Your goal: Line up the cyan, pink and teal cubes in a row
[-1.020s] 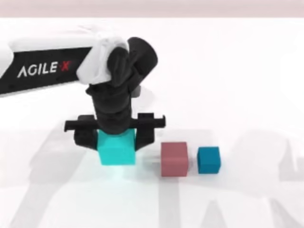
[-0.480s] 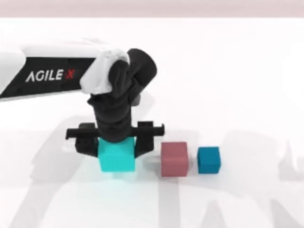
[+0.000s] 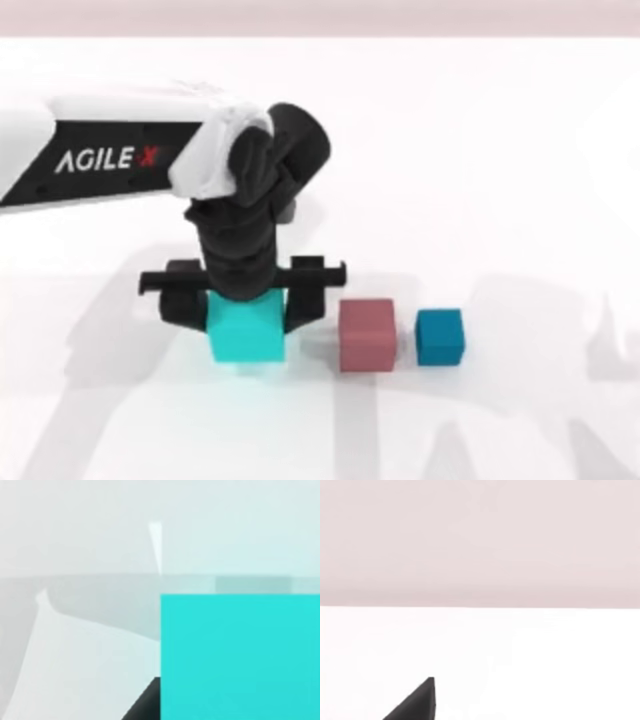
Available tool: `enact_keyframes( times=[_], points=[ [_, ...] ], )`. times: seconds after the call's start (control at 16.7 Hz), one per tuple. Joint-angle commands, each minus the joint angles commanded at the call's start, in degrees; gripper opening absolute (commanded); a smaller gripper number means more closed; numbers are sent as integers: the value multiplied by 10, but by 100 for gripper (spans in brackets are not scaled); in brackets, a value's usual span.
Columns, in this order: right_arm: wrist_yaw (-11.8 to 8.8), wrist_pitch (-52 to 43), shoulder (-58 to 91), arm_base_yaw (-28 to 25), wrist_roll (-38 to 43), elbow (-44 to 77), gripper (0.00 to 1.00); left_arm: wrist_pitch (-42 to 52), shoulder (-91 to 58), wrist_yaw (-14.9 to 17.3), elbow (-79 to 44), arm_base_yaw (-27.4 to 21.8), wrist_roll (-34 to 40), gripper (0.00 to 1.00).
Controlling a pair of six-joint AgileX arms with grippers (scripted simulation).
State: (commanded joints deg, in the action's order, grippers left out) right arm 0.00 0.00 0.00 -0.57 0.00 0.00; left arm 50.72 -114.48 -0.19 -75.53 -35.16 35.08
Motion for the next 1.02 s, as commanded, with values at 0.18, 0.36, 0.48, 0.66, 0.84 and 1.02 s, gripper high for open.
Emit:
enact_keyframes(
  times=[0.18, 0.36, 0.48, 0.66, 0.84, 1.02],
  points=[
    [0, 0, 0, 0, 0, 0, 100, 0, 0, 0, 0, 0, 0, 98],
    [0, 0, 0, 0, 0, 0, 100, 0, 0, 0, 0, 0, 0, 100],
    [0, 0, 0, 0, 0, 0, 100, 0, 0, 0, 0, 0, 0, 100],
    [0, 0, 0, 0, 0, 0, 100, 0, 0, 0, 0, 0, 0, 100],
    [0, 0, 0, 0, 0, 0, 100, 10, 3, 0, -9, 0, 0, 100],
    [0, 0, 0, 0, 0, 0, 100, 62, 19, 0, -44, 3, 1, 100]
  ],
)
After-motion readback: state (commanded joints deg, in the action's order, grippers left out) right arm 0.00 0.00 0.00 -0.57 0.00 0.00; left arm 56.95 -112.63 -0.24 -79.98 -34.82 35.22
